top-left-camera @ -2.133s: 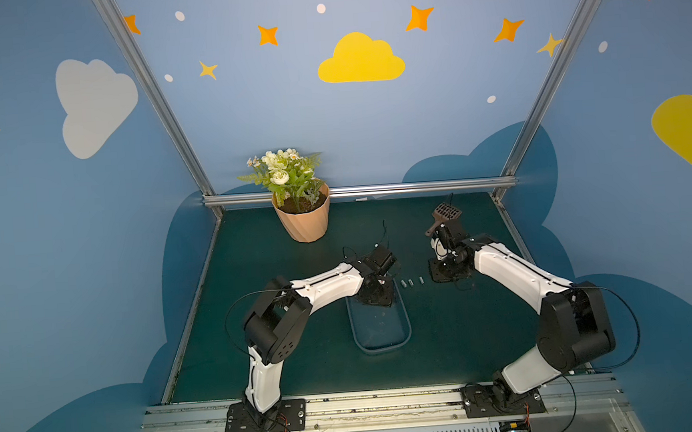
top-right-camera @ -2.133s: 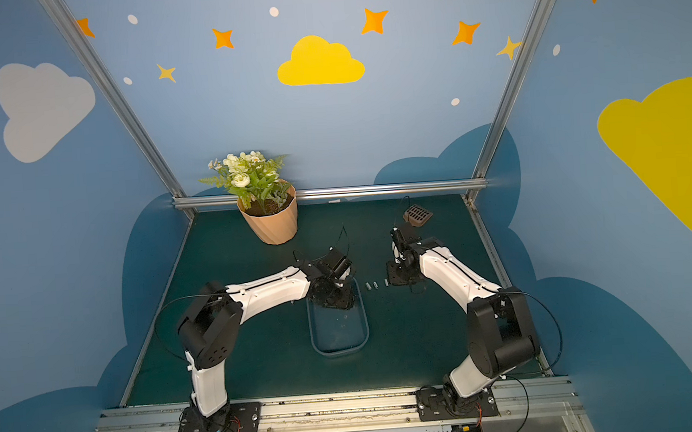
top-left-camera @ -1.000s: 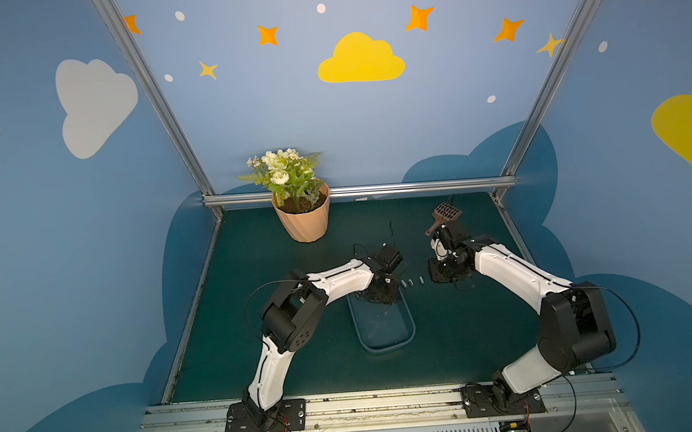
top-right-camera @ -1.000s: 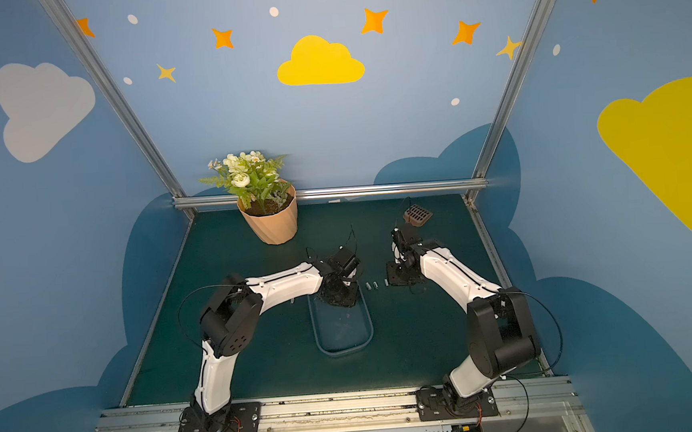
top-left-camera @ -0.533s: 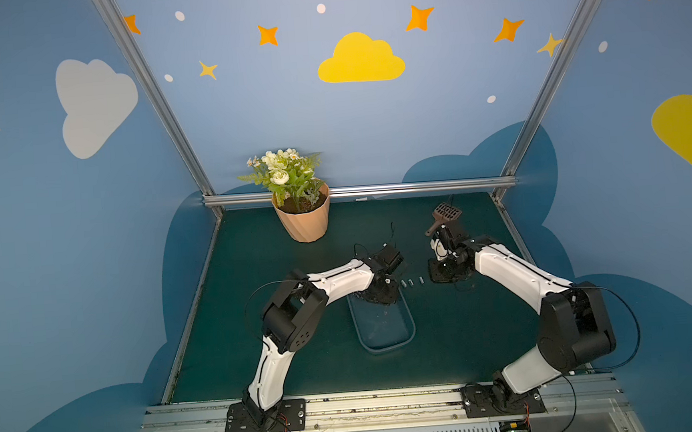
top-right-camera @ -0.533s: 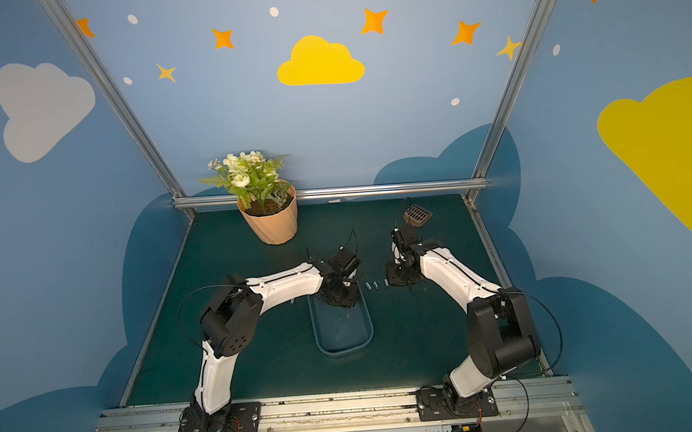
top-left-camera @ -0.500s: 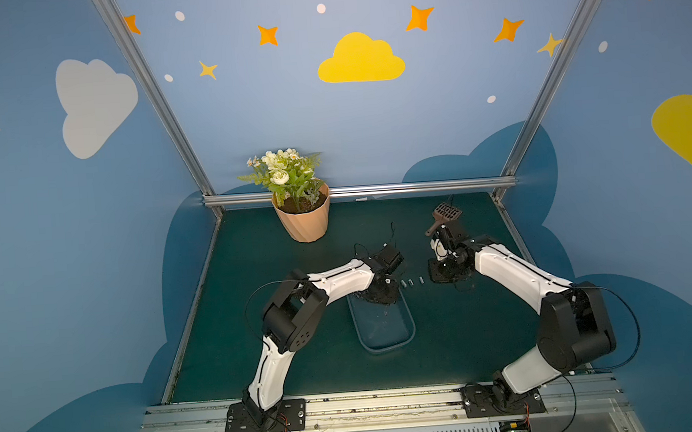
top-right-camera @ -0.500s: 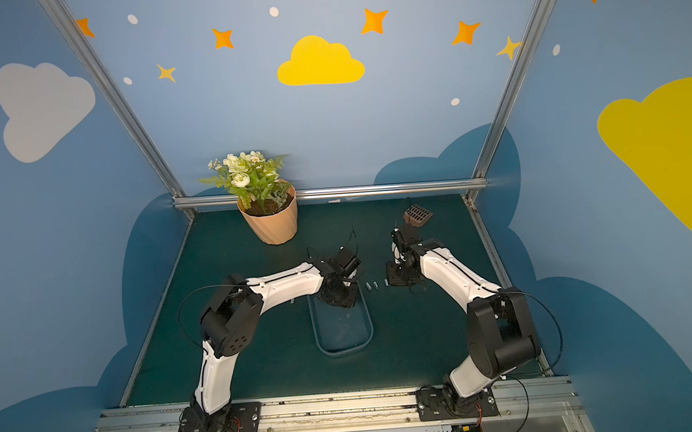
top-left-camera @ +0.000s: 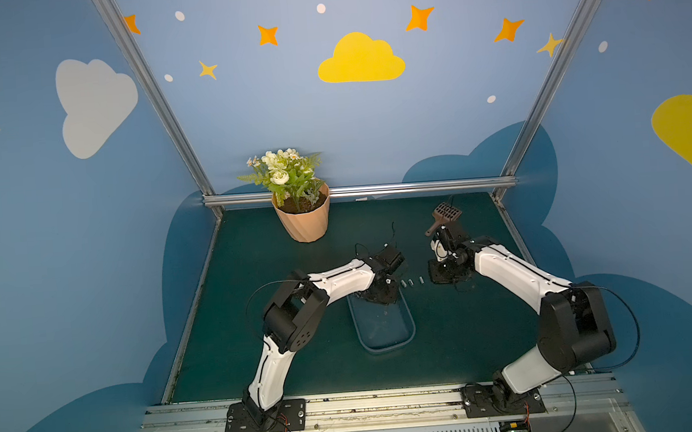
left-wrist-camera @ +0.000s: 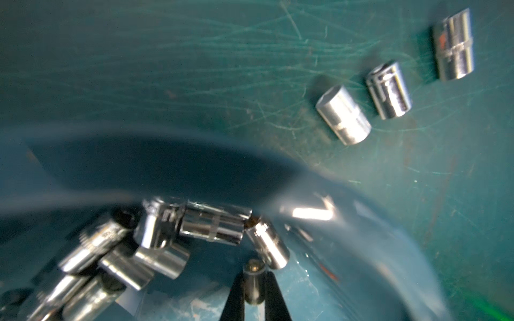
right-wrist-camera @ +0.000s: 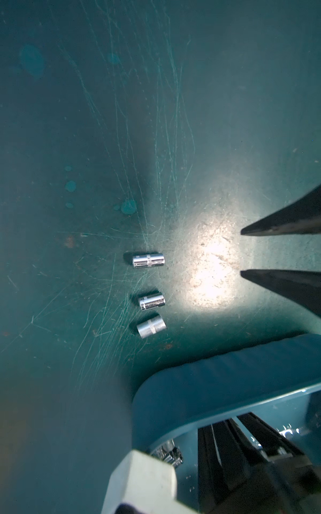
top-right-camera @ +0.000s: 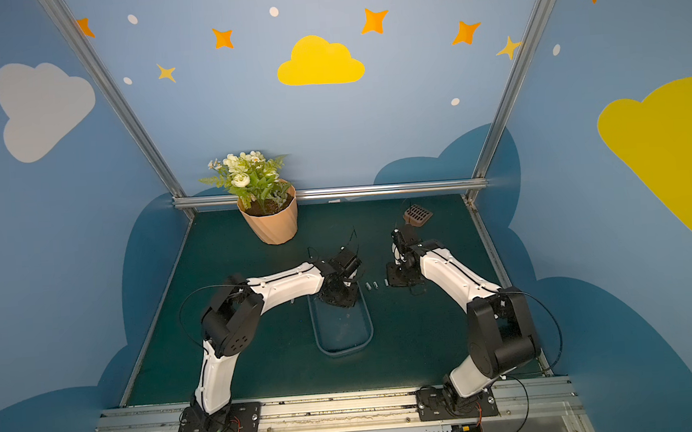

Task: Take out the socket from the storage box
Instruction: Pick up the socket head from the storage box.

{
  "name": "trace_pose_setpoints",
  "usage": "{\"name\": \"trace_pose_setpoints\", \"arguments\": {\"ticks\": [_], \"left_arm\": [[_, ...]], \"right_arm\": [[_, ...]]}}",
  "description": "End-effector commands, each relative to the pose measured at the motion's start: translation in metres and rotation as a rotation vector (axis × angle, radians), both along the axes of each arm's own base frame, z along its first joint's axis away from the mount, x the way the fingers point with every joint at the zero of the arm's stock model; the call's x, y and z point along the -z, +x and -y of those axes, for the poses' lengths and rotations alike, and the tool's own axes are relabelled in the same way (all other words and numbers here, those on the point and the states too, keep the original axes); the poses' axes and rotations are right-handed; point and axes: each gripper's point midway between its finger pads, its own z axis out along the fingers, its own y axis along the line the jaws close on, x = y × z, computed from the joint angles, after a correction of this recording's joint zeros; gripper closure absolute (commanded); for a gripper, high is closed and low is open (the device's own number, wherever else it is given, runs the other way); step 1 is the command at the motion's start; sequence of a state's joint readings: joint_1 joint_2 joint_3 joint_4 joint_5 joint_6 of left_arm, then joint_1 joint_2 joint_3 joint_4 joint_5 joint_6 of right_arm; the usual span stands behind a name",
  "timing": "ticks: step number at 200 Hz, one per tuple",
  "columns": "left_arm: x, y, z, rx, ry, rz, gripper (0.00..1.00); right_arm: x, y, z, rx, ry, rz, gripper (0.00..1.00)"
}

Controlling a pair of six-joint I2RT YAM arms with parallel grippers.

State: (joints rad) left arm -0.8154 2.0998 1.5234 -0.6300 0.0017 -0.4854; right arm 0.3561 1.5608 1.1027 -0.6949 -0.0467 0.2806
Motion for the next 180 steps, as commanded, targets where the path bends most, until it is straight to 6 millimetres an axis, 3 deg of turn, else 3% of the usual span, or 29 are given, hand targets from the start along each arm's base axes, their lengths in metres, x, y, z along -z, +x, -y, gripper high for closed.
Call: {"name": "trace_pose_setpoints", "arguments": {"ticks": [1,52,84,104,132,180], "left_arm": [[-0.020,0.001,-0.015,0.009,0.056,0.042,0.89],[-0.080,0.006,-0.028,0.000,0.036,0.161,0.89],[-0.113,0.007,-0.049,-0.038,0.017,0.224,0.89],[-0.127,0.011,-0.071,-0.084,0.010,0.251,0.89],[-0.126,0.016,-0.115,-0.167,0.032,0.245,0.88],[-0.100,0.015,-0.191,-0.319,0.087,0.178,0.88]], "right_arm": [[-0.003,-0.001,0.003,0.011,0.004,0.010,0.77],[-0.004,-0.001,0.002,0.010,0.007,0.011,0.76],[-0.003,-0.001,0.001,0.009,0.009,0.010,0.77],[-0.003,-0.001,0.001,0.007,0.012,0.007,0.77],[-0.002,0.000,0.000,0.005,0.017,0.007,0.77],[-0.001,-0.001,-0.001,0.004,0.019,0.007,0.77]]}}
